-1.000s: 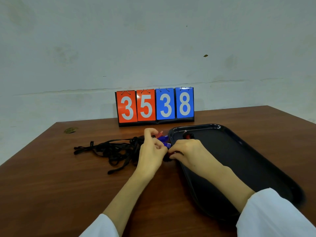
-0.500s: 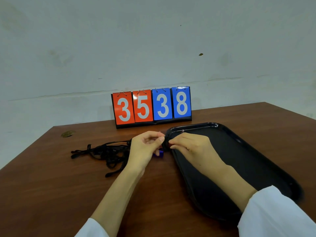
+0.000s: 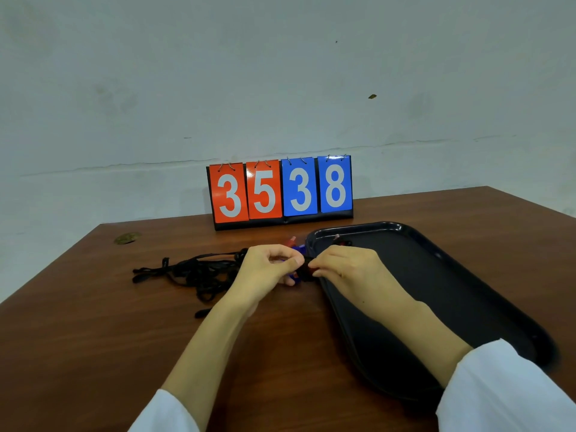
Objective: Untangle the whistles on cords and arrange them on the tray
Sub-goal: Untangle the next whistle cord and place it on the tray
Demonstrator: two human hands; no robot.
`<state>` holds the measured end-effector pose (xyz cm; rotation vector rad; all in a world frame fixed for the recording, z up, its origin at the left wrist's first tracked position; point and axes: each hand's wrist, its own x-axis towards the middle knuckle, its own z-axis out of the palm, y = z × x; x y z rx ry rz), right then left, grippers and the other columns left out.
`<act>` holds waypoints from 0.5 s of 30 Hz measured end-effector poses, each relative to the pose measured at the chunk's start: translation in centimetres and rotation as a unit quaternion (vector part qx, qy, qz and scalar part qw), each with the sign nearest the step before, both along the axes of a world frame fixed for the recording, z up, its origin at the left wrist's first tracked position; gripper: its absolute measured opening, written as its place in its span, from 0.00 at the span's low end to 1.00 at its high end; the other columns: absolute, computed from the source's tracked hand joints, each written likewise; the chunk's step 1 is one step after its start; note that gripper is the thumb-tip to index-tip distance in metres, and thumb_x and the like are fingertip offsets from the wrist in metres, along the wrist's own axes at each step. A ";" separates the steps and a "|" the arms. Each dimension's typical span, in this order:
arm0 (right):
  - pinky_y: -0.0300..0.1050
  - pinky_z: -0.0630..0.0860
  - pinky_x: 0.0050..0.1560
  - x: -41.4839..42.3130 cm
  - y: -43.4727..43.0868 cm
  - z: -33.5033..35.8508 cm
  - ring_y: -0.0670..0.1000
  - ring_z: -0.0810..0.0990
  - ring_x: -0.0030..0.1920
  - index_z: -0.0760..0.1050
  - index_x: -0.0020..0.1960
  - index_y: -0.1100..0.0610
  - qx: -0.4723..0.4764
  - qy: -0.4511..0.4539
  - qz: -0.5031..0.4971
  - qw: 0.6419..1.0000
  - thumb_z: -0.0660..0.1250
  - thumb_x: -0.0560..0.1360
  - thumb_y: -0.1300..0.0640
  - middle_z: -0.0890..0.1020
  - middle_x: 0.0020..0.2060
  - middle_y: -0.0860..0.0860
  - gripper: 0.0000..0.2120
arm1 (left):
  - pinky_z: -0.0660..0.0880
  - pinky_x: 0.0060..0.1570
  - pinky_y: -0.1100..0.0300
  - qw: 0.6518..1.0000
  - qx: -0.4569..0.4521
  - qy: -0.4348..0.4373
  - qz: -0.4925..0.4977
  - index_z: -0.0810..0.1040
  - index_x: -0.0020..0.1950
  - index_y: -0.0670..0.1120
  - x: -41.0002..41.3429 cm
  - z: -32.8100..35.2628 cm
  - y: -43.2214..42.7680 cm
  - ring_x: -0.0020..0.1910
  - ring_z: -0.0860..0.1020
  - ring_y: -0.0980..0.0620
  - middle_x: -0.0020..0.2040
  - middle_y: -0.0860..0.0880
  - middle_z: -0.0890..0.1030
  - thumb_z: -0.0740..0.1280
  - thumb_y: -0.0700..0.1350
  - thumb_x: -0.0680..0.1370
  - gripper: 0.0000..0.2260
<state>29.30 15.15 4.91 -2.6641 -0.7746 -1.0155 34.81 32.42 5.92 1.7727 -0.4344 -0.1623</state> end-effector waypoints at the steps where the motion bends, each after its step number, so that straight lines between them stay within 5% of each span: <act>1: 0.44 0.81 0.46 0.0 0.0 0.0 0.48 0.83 0.43 0.82 0.48 0.57 0.003 0.002 0.000 1.000 0.76 0.66 0.64 0.84 0.42 0.51 0.11 | 0.79 0.44 0.58 1.000 -0.001 -0.002 -0.001 0.83 0.47 0.44 0.0 -0.1 0.0 0.40 0.80 0.50 0.46 0.45 0.83 0.69 0.40 0.75 0.04; 8: 0.41 0.81 0.45 0.3 -0.3 -0.3 0.47 0.83 0.42 0.82 0.47 0.57 0.008 0.011 -0.001 1.000 0.76 0.66 0.63 0.84 0.41 0.50 0.10 | 0.73 0.39 0.73 0.993 0.048 -0.108 -0.001 0.70 0.55 0.48 -0.1 -0.6 -0.5 0.38 0.77 0.59 0.41 0.51 0.81 0.68 0.39 0.76 0.11; 12: 0.46 0.81 0.45 0.4 -0.2 -0.7 0.48 0.83 0.43 0.82 0.49 0.57 0.003 0.054 -0.002 0.999 0.73 0.69 0.61 0.84 0.43 0.52 0.09 | 0.72 0.37 0.71 0.950 0.186 -0.249 -0.029 0.67 0.53 0.51 -0.4 -1.0 -0.5 0.35 0.75 0.59 0.39 0.52 0.78 0.66 0.39 0.76 0.12; 15: 0.44 0.81 0.47 0.5 0.0 -0.9 0.47 0.83 0.43 0.82 0.50 0.57 0.012 0.059 -0.001 0.998 0.72 0.70 0.60 0.84 0.43 0.51 0.08 | 0.72 0.35 0.70 0.951 0.168 -0.261 -0.001 0.70 0.48 0.49 -0.5 -1.3 -0.7 0.33 0.73 0.60 0.36 0.52 0.76 0.66 0.38 0.75 0.08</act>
